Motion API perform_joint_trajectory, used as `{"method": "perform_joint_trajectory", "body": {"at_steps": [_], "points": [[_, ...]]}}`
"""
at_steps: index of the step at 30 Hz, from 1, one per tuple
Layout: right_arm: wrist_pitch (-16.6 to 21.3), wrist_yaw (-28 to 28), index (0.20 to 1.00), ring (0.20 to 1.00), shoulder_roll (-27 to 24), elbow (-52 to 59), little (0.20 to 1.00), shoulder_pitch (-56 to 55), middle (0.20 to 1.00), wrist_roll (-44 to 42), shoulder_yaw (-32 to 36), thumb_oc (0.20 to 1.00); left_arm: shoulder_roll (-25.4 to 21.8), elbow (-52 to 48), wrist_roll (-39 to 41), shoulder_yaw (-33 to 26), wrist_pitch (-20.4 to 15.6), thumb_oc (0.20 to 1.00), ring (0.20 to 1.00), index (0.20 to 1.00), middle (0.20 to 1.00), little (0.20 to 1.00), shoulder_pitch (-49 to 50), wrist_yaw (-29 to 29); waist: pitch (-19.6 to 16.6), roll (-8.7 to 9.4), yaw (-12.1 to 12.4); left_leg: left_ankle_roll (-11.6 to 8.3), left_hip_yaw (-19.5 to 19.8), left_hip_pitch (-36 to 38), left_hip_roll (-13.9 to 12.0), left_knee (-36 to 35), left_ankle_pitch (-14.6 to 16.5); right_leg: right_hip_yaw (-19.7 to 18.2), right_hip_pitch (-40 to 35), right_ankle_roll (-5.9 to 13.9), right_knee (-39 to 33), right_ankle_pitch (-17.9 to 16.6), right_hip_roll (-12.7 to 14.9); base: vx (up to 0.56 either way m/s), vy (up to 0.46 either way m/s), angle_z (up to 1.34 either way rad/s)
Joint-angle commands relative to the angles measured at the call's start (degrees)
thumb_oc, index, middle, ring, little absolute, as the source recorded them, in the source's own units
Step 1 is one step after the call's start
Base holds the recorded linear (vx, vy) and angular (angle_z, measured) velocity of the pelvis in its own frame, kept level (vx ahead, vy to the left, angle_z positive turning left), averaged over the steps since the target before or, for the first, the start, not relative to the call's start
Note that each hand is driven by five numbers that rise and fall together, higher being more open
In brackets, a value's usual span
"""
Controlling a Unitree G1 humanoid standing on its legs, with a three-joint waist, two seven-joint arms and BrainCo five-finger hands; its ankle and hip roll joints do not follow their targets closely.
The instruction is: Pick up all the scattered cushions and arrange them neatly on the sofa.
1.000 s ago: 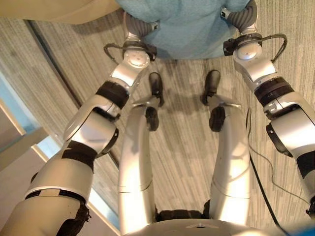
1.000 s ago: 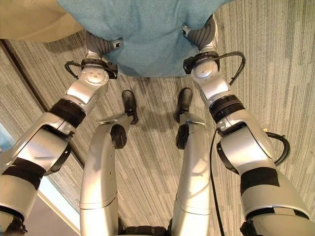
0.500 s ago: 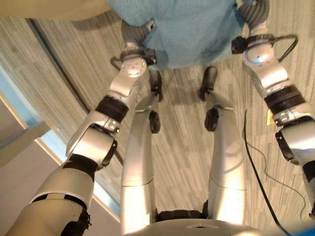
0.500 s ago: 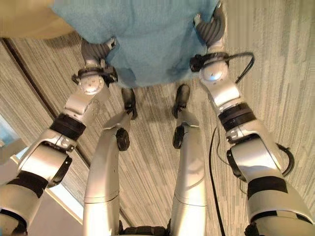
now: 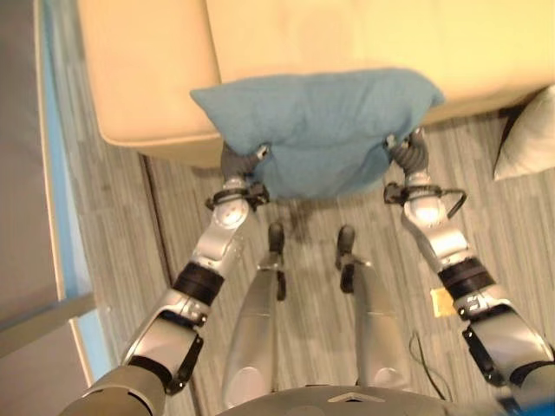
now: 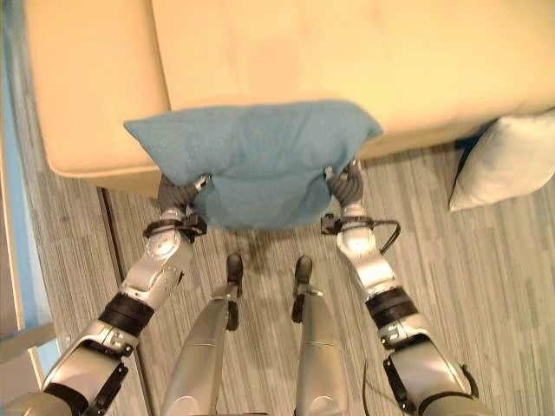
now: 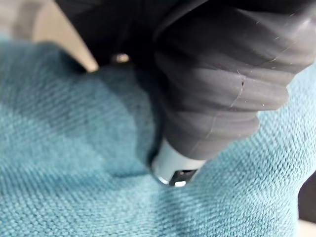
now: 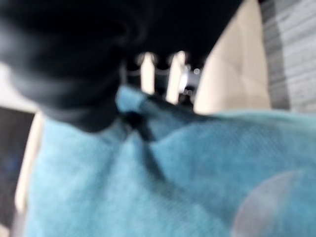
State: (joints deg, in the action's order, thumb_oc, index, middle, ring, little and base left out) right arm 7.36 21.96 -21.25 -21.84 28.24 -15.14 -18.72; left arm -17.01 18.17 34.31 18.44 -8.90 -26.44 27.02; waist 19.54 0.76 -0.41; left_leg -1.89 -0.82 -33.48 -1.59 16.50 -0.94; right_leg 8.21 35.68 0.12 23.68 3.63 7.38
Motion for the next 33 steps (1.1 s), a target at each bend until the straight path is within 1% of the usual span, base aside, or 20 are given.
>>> {"method": "perform_joint_trajectory", "body": {"at_steps": [1, 2, 3, 4, 5, 8, 9, 11, 13, 15, 17, 19, 22, 24, 26, 27, 28, 30, 32, 33], "points": [[4.5, -4.5, 0.2, 0.2, 3.5, 6.1, 0.2, -0.5, 0.2, 2.9, -3.3, 0.2, 4.1, -5.2, -1.8, 3.6, -5.2, 0.2, 0.2, 0.2, 0.2, 0.2, -2.2, -6.2, -4.6, -0.9, -0.3, -0.68, 3.7, 4.7, 2.2, -3.4, -1.4, -0.5, -8.7, 4.67, -6.4, 0.4, -0.4, 0.21, 0.153, 0.0], [4.5, -5.2, 0.2, 0.2, 4.1, 6.7, 0.2, -3.1, 0.2, 3.0, -2.7, 0.2, 4.0, -5.2, -2.5, 3.5, -4.7, 0.2, 0.2, 0.2, 0.2, 0.2, 0.3, -6.8, -5.5, -0.6, -0.1, -0.32, 3.3, 9.6, 2.4, -4.4, -0.5, -0.2, -14.3, 5.32, -8.7, -0.2, -0.3, 0.14, 0.108, -0.01], [4.4, -5.2, 0.2, 0.2, 4.1, 6.8, 0.2, -3.1, 0.2, 3.0, -2.7, 0.2, 4.0, -5.2, -2.5, 3.5, -4.7, 0.2, 0.2, 0.2, 0.2, 0.2, 0.3, -6.8, -5.6, -0.62, -0.1, -0.32, 3.3, 9.6, 2.4, -4.6, -0.7, -0.2, -14.3, 5.32, -8.9, -0.4, -0.3, 0.3, 0.211, -0.02], [4.3, -5.9, 0.2, 0.2, 4.5, 7.5, 0.2, -5.6, 0.2, 3.0, -1.6, 0.2, 3.6, -5.2, -3.5, 3.5, -4.3, 0.2, 0.2, 0.2, 0.2, 0.2, 2.9, -7.5, -6.7, -0.5, 0.1, 0.04, 3.1, 14.2, 2.6, -5.9, 0.2, -0.1, -18.6, 6.21, -10.2, -0.8, 0.1, 0.15, 0.105, -0.04], [4.3, -5.9, 0.2, 0.2, 4.5, 7.5, 0.2, -5.6, 0.2, 3.0, -1.6, 0.2, 3.6, -5.2, -3.5, 3.5, -4.3, 0.2, 0.2, 0.2, 0.2, 0.2, 2.8, -7.5, -6.8, -0.52, 0.1, 0.05, 3.1, 14.1, 2.6, -6.0, 0.0, 0.0, -18.6, 6.21, -10.4, -1.0, 0.1, 0.22, 0.179, -0.03], [4.2, -7.0, 0.2, 0.2, 5.3, 8.4, 0.2, -9.4, 0.2, 3.4, -0.6, 0.2, 2.6, -5.8, -4.7, 3.0, -3.1, 0.2, 0.2, 0.2, 0.2, 0.2, 7.6, -8.8, -8.2, -0.82, -0.4, 1.4, 2.6, 21.6, 3.3, -9.5, 0.8, -1.3, -21.1, 8.68, -6.2, -4.5, 0.6, 0.18, 0.21, -0.03], [4.2, -7.0, 0.2, 0.2, 5.3, 8.4, 0.2, -9.5, 0.2, 3.4, -0.6, 0.2, 2.6, -5.8, -4.7, 3.0, -3.1, 0.2, 0.2, 0.2, 0.2, 0.2, 7.6, -8.8, -8.1, -0.79, -0.3, 1.41, 2.6, 21.7, 3.3, -9.6, 0.8, -1.4, -21.2, 8.7, -6.2, -4.5, 0.6, 0.11, 0.171, -0.15], [4.1, -7.3, 0.2, 0.2, 5.6, 9.0, 0.2, -10.6, 0.2, 3.6, 0.4, 0.2, 2.1, -5.2, -4.8, 2.6, -2.3, 0.2, 0.2, 0.2, 0.2, 0.2, 8.9, -9.0, -8.5, -1.18, -0.7, 2.35, 2.1, 25.6, 3.2, -10.9, 1.5, -3.2, -21.0, 8.79, 0.2, -4.5, -1.3, 0.11, 0.159, -0.21], [4.1, -7.2, 0.2, 0.2, 5.6, 9.1, 0.2, -11.1, 0.2, 3.6, 0.8, 0.2, 2.2, -5.1, -4.9, 2.4, -2.4, 0.2, 0.2, 0.2, 0.2, 0.2, 9.3, -9.0, -8.8, -1.13, -0.6, 2.39, 1.9, 26.7, 3.3, -11.1, 2.0, -2.9, -21.2, 8.55, 0.3, -4.1, -1.5, 0.16, 0.062, -0.16], [4.0, -6.8, 0.2, 0.2, 5.5, 7.8, 0.2, -10.6, 0.2, 3.4, 0.9, 0.2, 2.8, -4.5, -4.3, 2.0, -2.7, 0.2, 0.2, 0.2, 0.2, 0.2, 8.8, -8.1, -11.1, -0.03, -1.0, 1.75, 2.1, 31.0, 4.1, -13.2, 2.9, -2.3, -21.7, 7.37, -12.6, -3.8, -4.2, 0.32, 0.006, -0.27], [4.1, -6.5, 0.2, 0.2, 5.4, 7.2, 0.2, -10.5, 0.2, 3.4, 1.0, 0.2, 3.2, -4.3, -4.1, 2.0, -2.7, 0.2, 0.2, 0.2, 0.2, 0.2, 8.4, -7.9, -11.4, 0.15, -1.2, 1.42, 2.3, 32.8, 4.2, -14.0, 3.1, -1.2, -22.1, 7.49, -17.7, -5.6, -4.7, 0.2, -0.037, -0.14], [3.7, -6.2, 0.2, 0.2, 4.8, 7.3, 0.2, -10.2, 0.2, 3.6, 1.1, 0.2, 3.7, -3.9, -4.1, 2.0, -2.5, 0.2, 0.2, 0.2, 0.2, 0.2, 7.0, -7.4, -12.2, 0.79, -2.3, 0.56, 3.2, 36.1, 4.3, -14.4, 3.6, -0.1, -21.2, 8.15, -21.8, -8.1, -5.4, 0.36, -0.082, 0.2], [3.4, -6.2, 0.2, 0.2, 3.4, 7.8, 0.2, -12.2, 0.2, 4.2, 2.3, 0.2, 4.6, -4.1, -4.4, 3.1, -2.6, 0.2, 0.2, 0.2, 0.2, 0.2, 6.4, -8.4, -14.0, 1.19, -3.3, -0.03, 4.2, 38.6, 4.0, -14.0, 4.1, -2.8, -24.8, 6.92, -22.0, -8.0, -6.5, 0.3, -0.101, 0.55], [3.3, -6.0, 0.2, 0.2, 2.5, 8.3, 0.2, -13.9, 0.2, 4.4, 3.8, 0.2, 5.4, -4.4, -3.5, 3.5, -2.5, 0.2, 0.2, 0.2, 0.2, 0.2, 7.0, -9.1, -15.7, 0.93, -4.1, -1.58, 4.3, 39.2, 2.8, -13.0, 3.5, -2.4, -26.4, 5.79, -21.9, -7.1, -7.4, 0.37, -0.172, 0.47], [3.4, -6.0, 0.2, 0.2, 2.2, 8.6, 0.2, -14.8, 0.2, 4.0, 4.5, 0.2, 6.2, -3.6, -3.3, 4.3, -2.1, 0.2, 0.2, 0.2, 0.2, 0.2, 6.8, -9.9, -15.9, 0.96, -4.9, -4.37, 3.3, 37.3, 1.6, -6.9, 1.3, -1.1, -29.1, 4.77, -22.8, -6.3, -7.4, 0.19, -0.126, 0.33], [3.4, -6.0, 0.2, 0.2, 2.2, 8.6, 0.2, -14.7, 0.2, 4.0, 4.5, 0.2, 6.2, -3.6, -3.3, 4.3, -2.1, 0.2, 0.2, 0.2, 0.2, 0.2, 6.8, -9.9, -15.9, 0.93, -5.0, -4.39, 3.3, 37.2, 1.6, -6.7, 1.5, -1.0, -29.2, 4.76, -22.8, -6.3, -7.4, 0.12, -0.191, 0.33], [3.7, -5.3, 0.2, 0.2, 1.7, 8.7, 0.2, -14.3, 0.2, 3.6, 5.0, 0.2, 6.8, -3.0, -2.4, 5.4, -2.2, 0.2, 0.2, 0.2, 0.2, 0.2, 5.5, -10.1, -15.2, 2.32, -5.1, -5.25, 1.3, 32.9, 0.1, 2.2, -0.5, 0.1, -31.2, 3.82, -23.0, -5.4, -6.8, 0.13, -0.2, 0.4], [3.5, -4.8, 0.2, 0.2, 1.5, 8.9, 0.2, -14.6, 0.2, 3.5, 5.2, 0.2, 7.2, -2.7, -1.9, 5.8, -1.9, 0.2, 0.2, 0.2, 0.2, 0.2, 5.7, -9.9, -14.6, 2.98, -4.7, -3.74, 0.0, 30.4, 0.1, 3.4, 0.4, 0.1, -32.7, 3.2, -23.4, -4.6, -6.8, 0.15, -0.173, 0.4], [3.5, -4.8, 0.2, 0.2, 1.5, 9.0, 0.2, -14.4, 0.2, 3.4, 5.4, 0.2, 7.5, -2.1, -2.1, 6.1, -1.4, 0.2, 0.2, 0.2, 0.2, 0.2, 5.8, -10.1, -14.6, 3.73, -4.4, -1.73, -1.3, 27.6, 1.8, -1.1, 3.5, -0.7, -33.7, 3.49, -24.5, -4.3, -6.5, 0.14, -0.08, 0.17], [3.5, -4.7, 0.2, 0.2, 1.5, 8.8, 0.2, -14.4, 0.2, 3.3, 5.7, 0.2, 7.6, -2.0, -2.3, 6.2, -1.2, 0.2, 0.2, 0.2, 0.2, 0.2, 5.7, -10.2, -14.7, 3.76, -4.4, -1.2, -2.1, 27.2, 1.9, -4.3, 3.5, -0.8, -34.2, 3.76, -25.0, -4.3, -6.8, 0.18, -0.042, 0.14]]}}
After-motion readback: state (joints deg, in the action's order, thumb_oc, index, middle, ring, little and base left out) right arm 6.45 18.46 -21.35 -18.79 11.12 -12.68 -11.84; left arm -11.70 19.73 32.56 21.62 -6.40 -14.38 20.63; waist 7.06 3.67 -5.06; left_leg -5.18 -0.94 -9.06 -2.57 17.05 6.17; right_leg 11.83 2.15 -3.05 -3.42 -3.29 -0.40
